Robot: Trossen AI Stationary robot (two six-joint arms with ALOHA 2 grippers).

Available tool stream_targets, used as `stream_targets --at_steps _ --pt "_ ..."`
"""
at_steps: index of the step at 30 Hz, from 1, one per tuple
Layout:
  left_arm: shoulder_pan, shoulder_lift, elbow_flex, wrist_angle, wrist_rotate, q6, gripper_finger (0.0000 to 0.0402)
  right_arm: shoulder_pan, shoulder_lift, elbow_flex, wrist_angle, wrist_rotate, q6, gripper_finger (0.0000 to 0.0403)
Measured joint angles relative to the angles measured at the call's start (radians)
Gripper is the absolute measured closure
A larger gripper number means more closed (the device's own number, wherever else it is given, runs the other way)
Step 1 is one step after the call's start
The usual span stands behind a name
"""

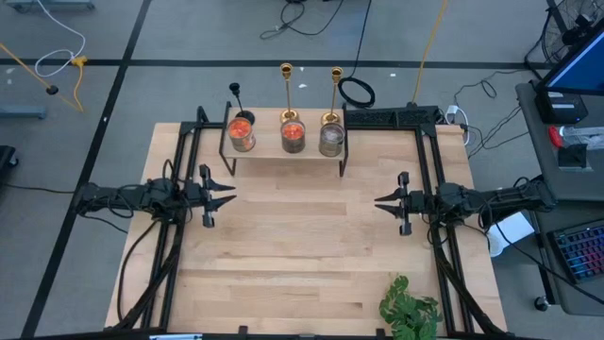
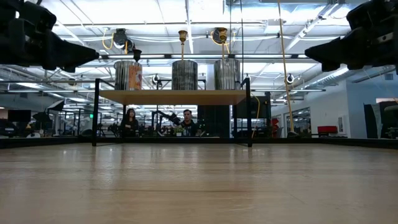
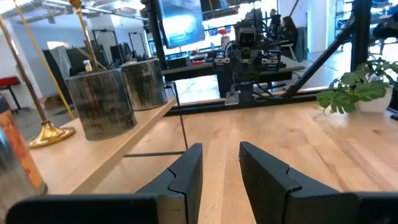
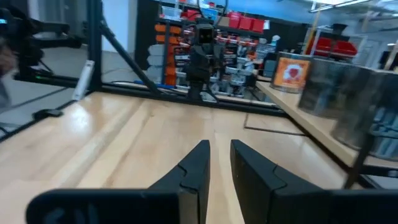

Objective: Pick & Place candle stick holders
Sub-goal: Return to Home Position

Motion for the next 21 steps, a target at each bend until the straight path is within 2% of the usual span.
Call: stream_targets --at_steps 12,21 --pt "0.000 0.001 0.001 -0.012 -0.006 -0.084 0.0289 0.000 0.000 -0.002 0.000 0.019 -0.006 0.0344" --pt "0.000 0.001 -0.001 0.011 -0.008 -0.081 0.0289 0.000 0.000 -0.002 0.000 0.019 -0.005 0.0344"
